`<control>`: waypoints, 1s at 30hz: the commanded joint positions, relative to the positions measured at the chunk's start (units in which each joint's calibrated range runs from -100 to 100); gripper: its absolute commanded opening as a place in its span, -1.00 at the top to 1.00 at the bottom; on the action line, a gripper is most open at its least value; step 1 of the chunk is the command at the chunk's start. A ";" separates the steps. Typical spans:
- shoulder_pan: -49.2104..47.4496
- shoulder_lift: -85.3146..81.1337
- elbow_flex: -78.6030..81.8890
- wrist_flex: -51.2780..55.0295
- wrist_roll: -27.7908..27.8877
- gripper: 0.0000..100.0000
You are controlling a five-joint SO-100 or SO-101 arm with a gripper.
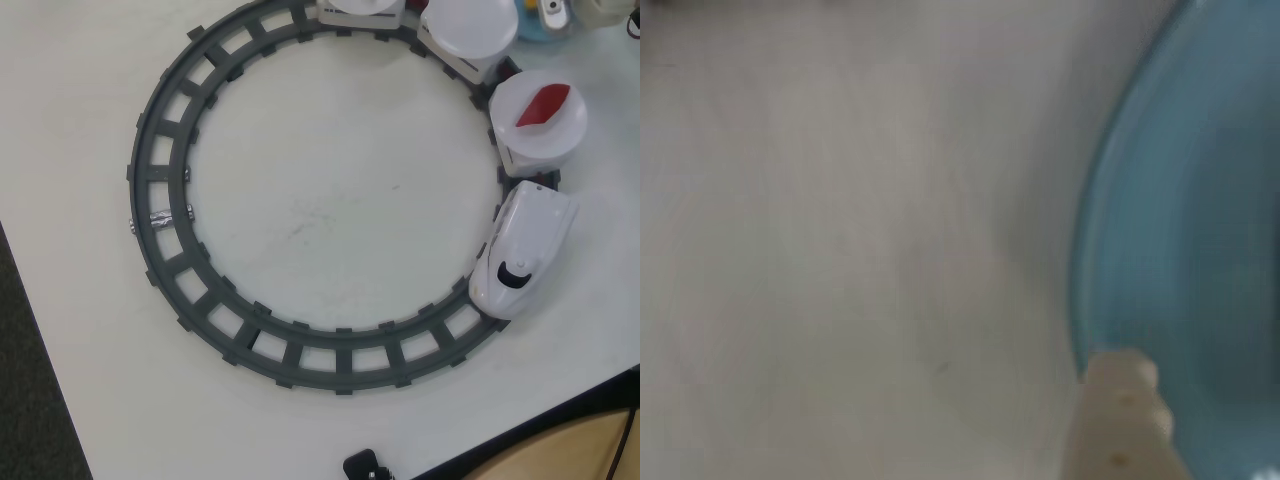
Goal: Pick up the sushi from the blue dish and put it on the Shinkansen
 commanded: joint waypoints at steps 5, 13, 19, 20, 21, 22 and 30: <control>0.61 5.22 -11.54 1.03 1.99 0.27; 0.00 11.98 -16.21 3.43 3.09 0.71; 0.53 11.32 -16.93 4.71 2.46 0.95; 0.53 10.48 -17.65 5.48 2.46 0.96; 0.53 9.73 -18.54 6.60 2.46 0.96; 0.53 8.81 -19.62 8.05 2.46 0.96; -0.09 -3.38 -23.39 19.52 2.46 0.96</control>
